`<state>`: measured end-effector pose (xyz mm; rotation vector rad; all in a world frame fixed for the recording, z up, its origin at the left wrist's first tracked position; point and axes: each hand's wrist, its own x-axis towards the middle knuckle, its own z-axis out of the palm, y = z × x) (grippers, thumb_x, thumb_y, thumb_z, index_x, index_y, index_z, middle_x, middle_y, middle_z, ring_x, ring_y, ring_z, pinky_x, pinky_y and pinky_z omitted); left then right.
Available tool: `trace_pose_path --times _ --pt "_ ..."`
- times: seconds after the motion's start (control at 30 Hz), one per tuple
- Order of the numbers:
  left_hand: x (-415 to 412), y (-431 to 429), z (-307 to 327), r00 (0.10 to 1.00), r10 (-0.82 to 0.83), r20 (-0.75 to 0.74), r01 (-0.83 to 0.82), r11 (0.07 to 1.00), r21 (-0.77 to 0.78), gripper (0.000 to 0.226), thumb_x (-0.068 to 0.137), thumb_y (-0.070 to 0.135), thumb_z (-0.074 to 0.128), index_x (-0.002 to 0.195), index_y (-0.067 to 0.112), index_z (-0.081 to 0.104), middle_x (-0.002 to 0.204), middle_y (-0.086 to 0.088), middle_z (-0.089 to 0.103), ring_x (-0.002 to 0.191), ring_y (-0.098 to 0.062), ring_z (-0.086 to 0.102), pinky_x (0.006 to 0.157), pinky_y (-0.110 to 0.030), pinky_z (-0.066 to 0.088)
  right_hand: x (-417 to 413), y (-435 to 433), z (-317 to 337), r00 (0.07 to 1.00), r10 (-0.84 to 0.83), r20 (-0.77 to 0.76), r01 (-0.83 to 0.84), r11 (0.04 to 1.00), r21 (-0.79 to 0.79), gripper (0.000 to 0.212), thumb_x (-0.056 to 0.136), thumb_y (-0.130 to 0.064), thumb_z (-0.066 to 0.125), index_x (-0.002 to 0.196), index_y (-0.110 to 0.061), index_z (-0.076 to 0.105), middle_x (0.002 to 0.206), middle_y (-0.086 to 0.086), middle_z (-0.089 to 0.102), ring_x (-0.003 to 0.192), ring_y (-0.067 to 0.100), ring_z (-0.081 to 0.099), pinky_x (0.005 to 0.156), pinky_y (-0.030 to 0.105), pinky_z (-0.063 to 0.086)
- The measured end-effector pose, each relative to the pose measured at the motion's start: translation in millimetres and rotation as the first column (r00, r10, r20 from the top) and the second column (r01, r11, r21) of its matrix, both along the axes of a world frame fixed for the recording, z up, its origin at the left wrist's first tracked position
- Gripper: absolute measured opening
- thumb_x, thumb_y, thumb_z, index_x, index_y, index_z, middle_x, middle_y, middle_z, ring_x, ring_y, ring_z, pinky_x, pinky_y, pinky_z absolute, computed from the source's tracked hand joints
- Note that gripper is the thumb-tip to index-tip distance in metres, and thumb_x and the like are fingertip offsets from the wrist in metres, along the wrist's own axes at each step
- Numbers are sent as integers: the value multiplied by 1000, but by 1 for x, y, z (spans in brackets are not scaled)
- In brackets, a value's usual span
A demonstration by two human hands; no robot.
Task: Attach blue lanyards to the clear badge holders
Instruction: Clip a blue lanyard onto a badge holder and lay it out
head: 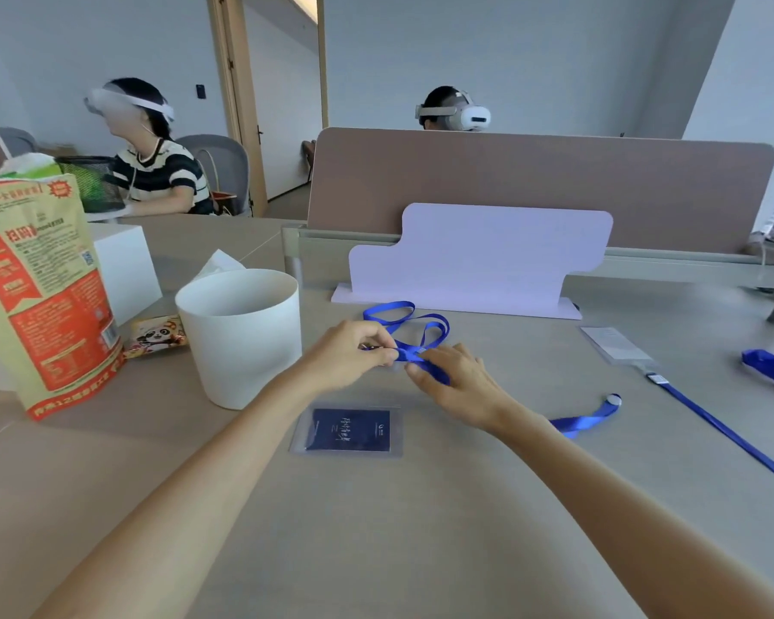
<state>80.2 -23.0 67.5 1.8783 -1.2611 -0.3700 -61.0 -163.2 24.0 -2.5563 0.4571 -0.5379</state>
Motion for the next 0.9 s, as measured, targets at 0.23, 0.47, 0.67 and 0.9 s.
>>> trace_pose_path --times 0.23,0.47,0.67,0.9 --pt "-8 -3 -6 1000 -5 4 5 1000 5 5 88 21 65 84 21 68 82 10 72 91 -10 67 91 -31 47 -5 12 16 1000 24 17 -29 926 375 46 103 -38 36 91 -7 67 68 -13 53 62 2 44 64 23 35" --pt "-6 7 -17 997 25 80 -34 993 116 13 90 29 63 91 16 66 76 8 67 63 3 50 58 -7 36 -11 3 12 993 -75 87 57 980 190 28 102 -19 38 74 -15 36 63 -3 44 56 15 32 47 20 26" --pt "0 27 -35 929 66 365 -78 997 18 10 90 33 61 86 25 65 84 14 57 81 -8 52 73 -32 47 -10 8 -8 996 -20 91 26 997 -68 22 98 -29 47 84 -17 59 81 -3 58 80 18 47 79 36 43" --pt "3 43 -54 621 131 773 82 970 -230 12 91 24 60 86 20 70 82 6 58 77 -15 52 63 -24 45 4 33 -15 992 80 102 -76 996 -41 37 101 -41 37 78 -25 60 72 -4 58 80 11 47 94 34 34"
